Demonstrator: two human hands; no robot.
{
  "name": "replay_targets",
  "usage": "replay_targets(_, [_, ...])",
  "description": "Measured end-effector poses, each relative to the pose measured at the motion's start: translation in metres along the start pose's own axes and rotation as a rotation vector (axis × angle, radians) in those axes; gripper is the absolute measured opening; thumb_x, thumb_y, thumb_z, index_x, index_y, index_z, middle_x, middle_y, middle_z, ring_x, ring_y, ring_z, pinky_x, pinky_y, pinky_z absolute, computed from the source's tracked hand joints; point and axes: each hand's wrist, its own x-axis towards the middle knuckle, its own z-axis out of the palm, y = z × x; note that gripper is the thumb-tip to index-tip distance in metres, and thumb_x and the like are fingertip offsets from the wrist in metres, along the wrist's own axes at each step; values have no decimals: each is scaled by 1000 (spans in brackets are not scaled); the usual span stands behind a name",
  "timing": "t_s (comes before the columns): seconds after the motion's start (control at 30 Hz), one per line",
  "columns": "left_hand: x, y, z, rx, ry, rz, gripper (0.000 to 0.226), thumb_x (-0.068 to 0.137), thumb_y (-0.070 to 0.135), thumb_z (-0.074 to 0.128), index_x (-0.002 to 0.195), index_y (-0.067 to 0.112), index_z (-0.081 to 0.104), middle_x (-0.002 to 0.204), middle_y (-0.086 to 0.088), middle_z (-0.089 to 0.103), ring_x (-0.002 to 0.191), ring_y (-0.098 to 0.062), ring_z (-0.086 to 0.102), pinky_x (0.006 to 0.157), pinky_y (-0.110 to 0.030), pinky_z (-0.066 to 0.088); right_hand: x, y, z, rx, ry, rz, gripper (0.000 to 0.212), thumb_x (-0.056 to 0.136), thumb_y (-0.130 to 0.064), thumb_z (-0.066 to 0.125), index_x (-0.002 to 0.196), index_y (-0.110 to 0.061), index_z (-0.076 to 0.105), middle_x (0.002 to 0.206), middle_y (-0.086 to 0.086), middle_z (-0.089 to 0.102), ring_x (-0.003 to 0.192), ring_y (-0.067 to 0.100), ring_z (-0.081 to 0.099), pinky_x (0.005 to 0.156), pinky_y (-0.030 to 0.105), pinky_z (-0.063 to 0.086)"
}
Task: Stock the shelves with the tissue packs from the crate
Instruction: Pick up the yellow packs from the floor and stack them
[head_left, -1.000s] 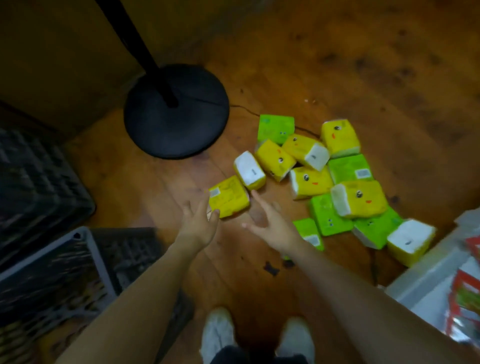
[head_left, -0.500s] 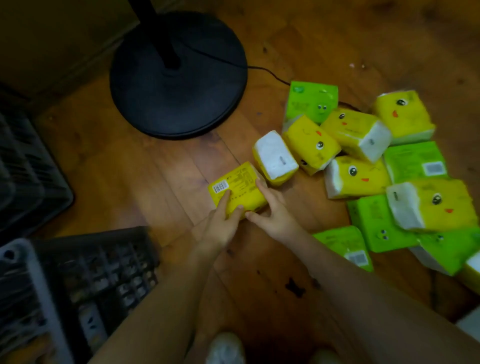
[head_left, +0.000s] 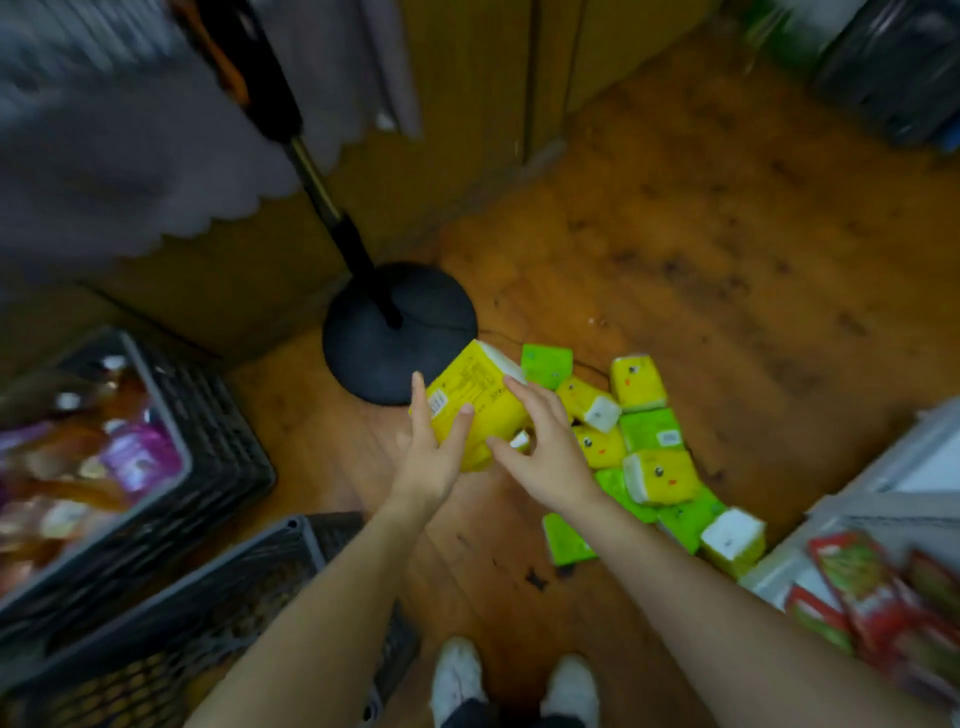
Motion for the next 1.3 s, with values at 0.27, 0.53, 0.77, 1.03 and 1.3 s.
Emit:
replay_targets(0.27, [-122, 202, -80, -111, 34, 54, 62, 83, 69, 43, 134, 34, 41, 142, -7, 37, 116, -21, 45, 98, -35, 40, -75, -201, -147, -98, 82, -207, 55, 83, -13, 65, 134, -16, 44, 143, 6, 30, 135, 13, 28, 96, 1, 15])
replay_targets(0.53, [-237, 269, -113, -127, -124, 91, 75, 66, 85, 45, 122, 35, 44, 136, -3, 42, 120, -28, 45, 99, -52, 41, -181, -283, -187, -381, 139, -377, 61, 85, -22, 62, 140, -22, 38, 152, 4, 19, 143, 17, 15, 110, 20, 14])
replay_targets(0.77, [-316, 246, -106, -168, -276, 145, 113, 35, 91, 61, 133, 41, 35, 140, -2, 41, 122, -31, 47, 96, -56, 42, -295, -297, -169, -367, 307, -415, 66, 86, -19, 61, 142, -32, 29, 154, 3, 8, 142, 11, 6, 107, 15, 17])
replay_targets(1.03, [-412, 218, -73, -276, -536, 131, 67, 68, 65, 59, 127, 38, 42, 127, 2, 55, 111, -27, 56, 90, -51, 47, -405, -267, -167, 326, 610, 120, 99, 78, -40, 70, 148, -29, 2, 156, -4, -2, 143, 15, 10, 115, 35, 20])
replay_targets(1.3, [-487, 219, 3, -52, -674, 233, 71, 85, 71, 33, 144, 51, -2, 152, 2, 28, 126, -33, 46, 89, -46, 44, -480, -217, -228, 631, 658, 106, 82, 79, -25, 72, 143, -41, 23, 142, -16, 34, 123, 6, 42, 96, 33, 44])
